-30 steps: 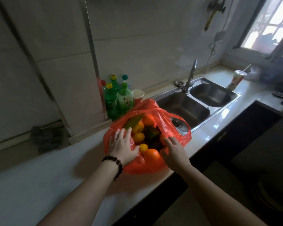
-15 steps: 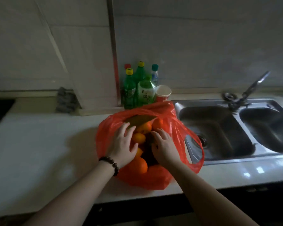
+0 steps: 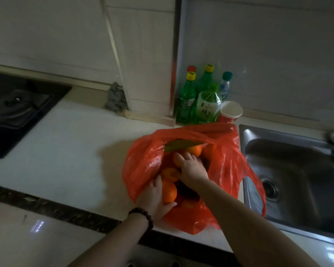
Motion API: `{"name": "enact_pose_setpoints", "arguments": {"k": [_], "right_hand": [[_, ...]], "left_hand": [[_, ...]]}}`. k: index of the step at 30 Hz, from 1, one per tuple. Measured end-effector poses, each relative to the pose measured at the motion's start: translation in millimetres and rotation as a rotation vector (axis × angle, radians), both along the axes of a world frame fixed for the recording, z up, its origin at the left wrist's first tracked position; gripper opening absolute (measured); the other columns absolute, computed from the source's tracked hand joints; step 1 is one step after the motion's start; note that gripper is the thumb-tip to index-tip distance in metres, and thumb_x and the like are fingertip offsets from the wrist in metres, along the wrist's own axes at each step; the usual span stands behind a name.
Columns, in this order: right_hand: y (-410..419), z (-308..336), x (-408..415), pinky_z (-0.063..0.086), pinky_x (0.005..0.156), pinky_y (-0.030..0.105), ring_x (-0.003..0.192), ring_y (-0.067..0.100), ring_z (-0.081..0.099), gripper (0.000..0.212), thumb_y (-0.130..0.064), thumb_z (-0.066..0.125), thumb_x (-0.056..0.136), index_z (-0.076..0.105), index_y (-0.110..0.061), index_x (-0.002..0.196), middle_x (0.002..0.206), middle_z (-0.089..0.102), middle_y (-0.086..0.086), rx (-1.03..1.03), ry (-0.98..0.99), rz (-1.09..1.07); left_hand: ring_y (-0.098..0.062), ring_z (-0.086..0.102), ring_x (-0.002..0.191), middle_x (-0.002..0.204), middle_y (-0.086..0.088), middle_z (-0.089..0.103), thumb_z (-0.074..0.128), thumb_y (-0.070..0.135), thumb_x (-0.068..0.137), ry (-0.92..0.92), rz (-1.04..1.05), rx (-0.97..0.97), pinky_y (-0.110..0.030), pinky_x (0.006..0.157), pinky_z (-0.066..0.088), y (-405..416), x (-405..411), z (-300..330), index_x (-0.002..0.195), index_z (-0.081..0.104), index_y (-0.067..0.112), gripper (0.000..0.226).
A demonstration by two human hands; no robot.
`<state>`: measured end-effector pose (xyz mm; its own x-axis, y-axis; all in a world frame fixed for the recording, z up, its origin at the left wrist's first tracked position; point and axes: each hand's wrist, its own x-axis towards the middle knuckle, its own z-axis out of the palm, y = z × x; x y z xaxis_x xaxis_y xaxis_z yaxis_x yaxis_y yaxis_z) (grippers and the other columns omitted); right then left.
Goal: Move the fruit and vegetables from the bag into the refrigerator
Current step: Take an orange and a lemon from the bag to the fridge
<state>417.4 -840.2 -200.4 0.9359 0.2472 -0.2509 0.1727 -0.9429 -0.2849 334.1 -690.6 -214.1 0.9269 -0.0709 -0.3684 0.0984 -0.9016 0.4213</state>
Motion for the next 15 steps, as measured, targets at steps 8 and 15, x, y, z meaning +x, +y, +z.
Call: {"name": "enact_pose_setpoints", "arguments": {"k": [8,15], "right_hand": [[12,-9,1,0.026,0.107,0.049,0.132,0.033,0.027,0.053,-0.032,0.047,0.09,0.033,-0.033,0.141,0.148,0.027,0.007,-0.259,-0.105,0.189],[11,-5,5,0.039,0.099,0.042,0.121,0.035,0.038,0.039,-0.023,0.04,0.094,0.044,-0.032,0.132,0.134,0.037,0.011,-0.105,-0.126,0.07]], "left_hand": [[-0.027,0.05,0.12,0.138,-0.007,0.042,0.075,0.054,0.067,-0.162,0.158,-0.182,-0.034,0.091,0.043,23,-2,21,0.144,0.022,0.023,0.098],[-0.022,0.047,0.124,0.139,-0.005,0.045,0.078,0.053,0.064,-0.365,0.156,-0.254,-0.028,0.097,0.039,31,4,55,0.142,0.029,0.021,0.098]]}}
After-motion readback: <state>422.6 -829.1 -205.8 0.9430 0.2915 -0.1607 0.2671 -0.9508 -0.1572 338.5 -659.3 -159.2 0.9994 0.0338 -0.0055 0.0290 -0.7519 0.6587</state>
